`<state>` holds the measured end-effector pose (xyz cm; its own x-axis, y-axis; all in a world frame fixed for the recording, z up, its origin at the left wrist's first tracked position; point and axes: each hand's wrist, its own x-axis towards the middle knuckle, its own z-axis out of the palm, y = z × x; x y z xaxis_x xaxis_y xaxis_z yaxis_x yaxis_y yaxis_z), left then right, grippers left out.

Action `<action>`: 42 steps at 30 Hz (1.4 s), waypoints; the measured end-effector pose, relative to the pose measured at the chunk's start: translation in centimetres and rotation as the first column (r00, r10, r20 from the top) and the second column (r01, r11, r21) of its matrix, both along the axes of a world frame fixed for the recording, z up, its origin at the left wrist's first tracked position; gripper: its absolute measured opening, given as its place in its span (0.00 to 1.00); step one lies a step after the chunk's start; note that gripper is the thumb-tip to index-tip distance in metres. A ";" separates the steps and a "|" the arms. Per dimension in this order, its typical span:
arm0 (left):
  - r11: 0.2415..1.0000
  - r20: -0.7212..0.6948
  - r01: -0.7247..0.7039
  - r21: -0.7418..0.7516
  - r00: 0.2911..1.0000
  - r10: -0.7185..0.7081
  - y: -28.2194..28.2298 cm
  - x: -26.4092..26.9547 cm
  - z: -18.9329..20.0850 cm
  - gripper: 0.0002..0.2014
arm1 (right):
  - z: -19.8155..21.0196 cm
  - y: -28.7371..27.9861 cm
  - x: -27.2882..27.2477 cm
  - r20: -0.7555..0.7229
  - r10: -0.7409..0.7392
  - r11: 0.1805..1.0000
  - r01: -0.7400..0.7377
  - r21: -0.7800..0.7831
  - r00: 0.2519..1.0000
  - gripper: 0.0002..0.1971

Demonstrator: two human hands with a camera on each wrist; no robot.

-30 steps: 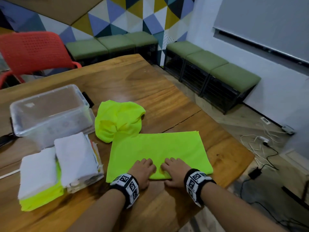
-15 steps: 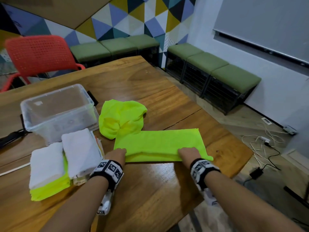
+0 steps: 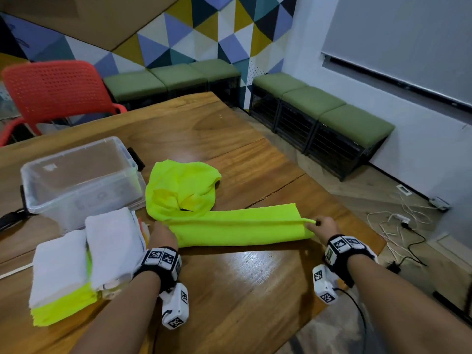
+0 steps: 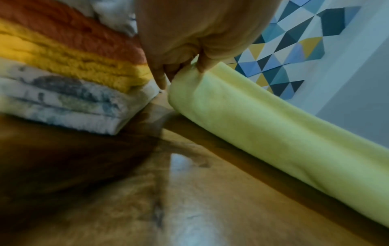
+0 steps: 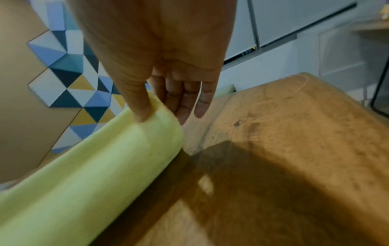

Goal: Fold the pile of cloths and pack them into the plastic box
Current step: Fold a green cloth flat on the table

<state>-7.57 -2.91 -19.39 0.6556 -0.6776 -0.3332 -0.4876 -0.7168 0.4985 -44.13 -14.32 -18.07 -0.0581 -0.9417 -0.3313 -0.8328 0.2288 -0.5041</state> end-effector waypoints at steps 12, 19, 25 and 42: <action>0.997 -0.044 -0.082 0.015 0.996 0.083 -2.6 0.8 -0.9 0.15 | -1.9 -4.8 3.3 -0.002 0.017 0.999 -0.017 -0.038 1.000 0.16; 0.986 0.035 -0.073 0.153 0.997 0.068 -3.2 1.0 -2.1 0.19 | -2.8 -6.8 4.3 -0.237 0.123 0.992 -0.115 0.049 0.964 0.16; 0.965 0.075 -0.008 0.262 0.997 -0.012 -4.0 1.2 -1.7 0.23 | -3.5 -7.5 5.3 -0.418 0.214 0.974 -0.160 0.161 0.883 0.20; 0.958 0.334 0.088 0.271 0.926 -0.179 -4.8 -0.3 -0.6 0.32 | -1.6 -7.6 7.7 -0.477 0.282 0.928 -0.363 -0.085 0.833 0.23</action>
<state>-7.88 -7.71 -19.99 0.6700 -0.6931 -0.2660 -0.6978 -0.7102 0.0929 -36.47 -21.96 -19.70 0.1548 -0.9710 -0.1823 -0.9873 -0.1454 -0.0636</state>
